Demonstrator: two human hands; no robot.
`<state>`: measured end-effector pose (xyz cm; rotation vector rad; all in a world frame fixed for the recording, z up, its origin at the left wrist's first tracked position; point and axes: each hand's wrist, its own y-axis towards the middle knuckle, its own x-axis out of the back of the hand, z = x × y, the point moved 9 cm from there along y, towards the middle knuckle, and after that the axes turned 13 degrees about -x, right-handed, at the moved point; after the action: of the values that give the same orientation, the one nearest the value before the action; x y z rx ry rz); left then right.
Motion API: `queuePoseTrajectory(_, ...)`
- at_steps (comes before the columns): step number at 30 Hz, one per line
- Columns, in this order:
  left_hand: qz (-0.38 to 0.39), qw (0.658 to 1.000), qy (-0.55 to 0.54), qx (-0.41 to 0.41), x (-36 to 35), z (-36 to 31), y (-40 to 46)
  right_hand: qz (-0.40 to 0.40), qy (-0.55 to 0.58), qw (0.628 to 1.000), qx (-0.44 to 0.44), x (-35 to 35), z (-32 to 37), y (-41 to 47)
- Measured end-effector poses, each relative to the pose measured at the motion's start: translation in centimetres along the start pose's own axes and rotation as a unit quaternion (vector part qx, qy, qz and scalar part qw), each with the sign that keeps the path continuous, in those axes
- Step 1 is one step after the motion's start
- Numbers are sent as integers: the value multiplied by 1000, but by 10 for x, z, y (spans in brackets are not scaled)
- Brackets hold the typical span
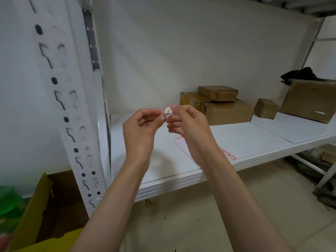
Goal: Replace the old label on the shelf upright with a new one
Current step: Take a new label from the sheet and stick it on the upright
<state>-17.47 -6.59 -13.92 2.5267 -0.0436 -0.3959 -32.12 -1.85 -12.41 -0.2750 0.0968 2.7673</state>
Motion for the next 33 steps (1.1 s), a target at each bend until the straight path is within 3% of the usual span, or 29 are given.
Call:
queuePoseTrajectory(10, 68, 981, 62, -170, 0, -85, 1, 78, 119, 989, 42, -37, 36, -20)
queuePoseTrajectory(16, 25, 963, 106, -248, 34, -153, 4, 122, 86, 982, 118, -84, 72, -48)
queuePoseTrajectory(23, -21, 946, 129, -296, 86, -198, 11, 181, 31, 965, 186, -142, 96, -76)
queuePoseTrajectory(29, -74, 942, 137, -297, 123, -208, 17, 156, -27, 961, 227, -169, 100, -84)
queuePoseTrajectory(33, -67, 943, 150, -289, 131, -207, 23, 129, -44, 963, 232, -173, 98, -82)
